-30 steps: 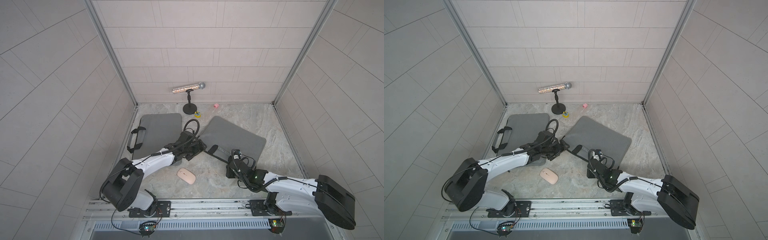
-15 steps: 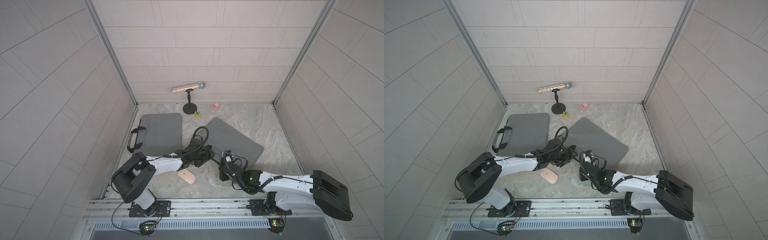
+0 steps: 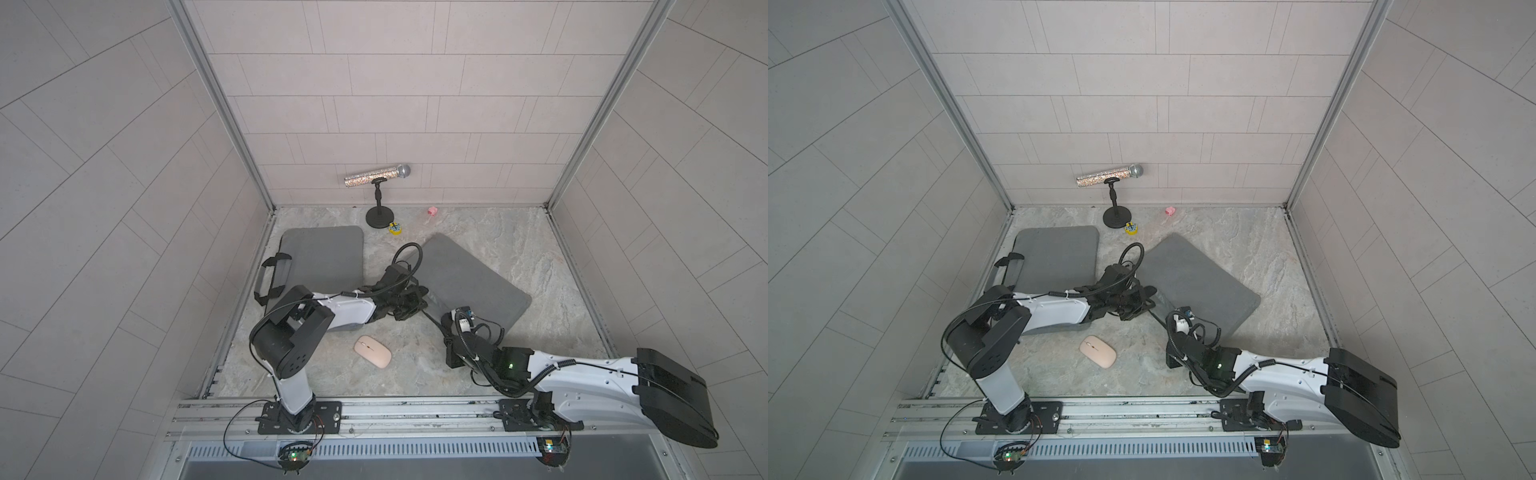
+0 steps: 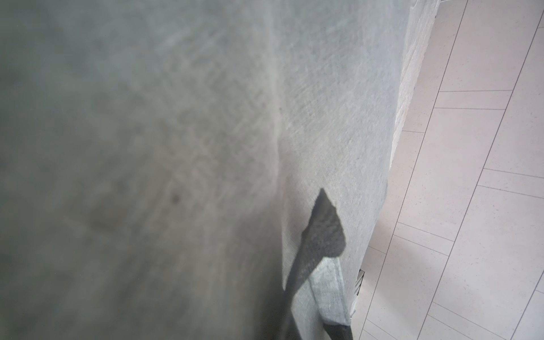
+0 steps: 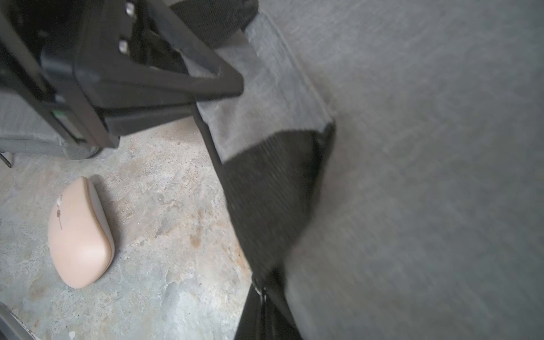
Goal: Put the mouse into the laptop bag
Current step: Zip the zipper on the zippered laptop bag.
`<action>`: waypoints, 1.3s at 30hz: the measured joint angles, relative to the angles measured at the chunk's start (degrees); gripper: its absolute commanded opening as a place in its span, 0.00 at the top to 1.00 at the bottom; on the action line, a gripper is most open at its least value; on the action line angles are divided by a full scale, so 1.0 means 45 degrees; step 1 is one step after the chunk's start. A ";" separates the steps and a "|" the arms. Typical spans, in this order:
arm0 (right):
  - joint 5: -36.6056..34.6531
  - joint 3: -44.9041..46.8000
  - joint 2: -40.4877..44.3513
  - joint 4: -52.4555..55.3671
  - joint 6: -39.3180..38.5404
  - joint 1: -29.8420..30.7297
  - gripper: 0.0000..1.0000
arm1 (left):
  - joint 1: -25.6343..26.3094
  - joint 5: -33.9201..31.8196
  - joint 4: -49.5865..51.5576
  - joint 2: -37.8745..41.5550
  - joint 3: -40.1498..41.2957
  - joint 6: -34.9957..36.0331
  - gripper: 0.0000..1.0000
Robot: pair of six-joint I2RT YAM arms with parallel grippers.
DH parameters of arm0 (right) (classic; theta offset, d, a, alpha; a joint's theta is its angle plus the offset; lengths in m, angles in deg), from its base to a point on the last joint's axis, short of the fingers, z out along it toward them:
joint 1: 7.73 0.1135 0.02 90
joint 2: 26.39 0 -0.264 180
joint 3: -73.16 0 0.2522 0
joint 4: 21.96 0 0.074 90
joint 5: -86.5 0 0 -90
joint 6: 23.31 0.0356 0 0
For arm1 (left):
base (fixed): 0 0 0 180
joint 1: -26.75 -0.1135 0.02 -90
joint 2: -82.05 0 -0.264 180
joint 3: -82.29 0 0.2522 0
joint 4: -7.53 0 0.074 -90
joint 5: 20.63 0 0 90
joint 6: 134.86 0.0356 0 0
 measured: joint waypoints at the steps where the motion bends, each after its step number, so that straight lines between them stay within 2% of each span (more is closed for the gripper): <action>1: 0.0000 0.0107 0.0189 0.0112 0.0029 0.0039 1.00 | -0.0238 0.0257 0.0049 -0.0180 -0.0180 0.0136 1.00; 7: -0.0044 0.0690 0.1729 0.0937 0.0238 0.0510 1.00 | -0.1273 0.1209 0.0622 -0.0835 -0.1049 0.1039 1.00; 14: -0.0588 0.0860 0.2851 0.1846 0.0427 0.1331 1.00 | -0.1593 0.1360 0.2589 -0.1375 -0.2764 0.2016 0.98; 15: -0.0695 0.0860 0.2759 0.1817 0.0476 0.1472 1.00 | -0.1593 0.1355 0.2909 -0.1457 -0.3031 0.2123 0.88; 18: -0.1078 0.0811 0.2059 0.1457 0.0607 0.2040 1.00 | -0.1588 0.1195 0.3400 -0.1530 -0.3424 0.2351 0.37; 20: -0.1098 0.0690 0.1447 0.1297 0.0617 0.2409 1.00 | -0.1647 0.0758 0.3400 -0.1486 -0.3444 0.2409 0.22; 22: -0.1064 0.0486 0.0923 0.1161 0.0607 0.2633 1.00 | -0.1724 0.0403 0.3400 -0.1292 -0.3264 0.2477 0.14; 25: -0.1141 0.0136 0.0457 0.1054 0.0597 0.2739 1.00 | -0.1739 -0.0044 0.3347 -0.0359 -0.2375 0.2540 0.10; 29: -0.1326 -0.0024 0.0364 0.0899 0.0481 0.2652 1.00 | -0.1588 -0.0413 0.2914 0.1904 -0.0335 0.2346 0.10; 34: -0.1161 -0.0029 0.0476 0.0578 0.0112 0.2278 1.00 | -0.0185 -0.1132 0.2035 0.4430 0.2006 0.1583 0.09; 39: -0.0782 -0.0029 0.0544 0.0146 -0.0165 0.1982 1.00 | 0.1311 -0.1540 0.1039 0.5207 0.3259 0.0563 0.10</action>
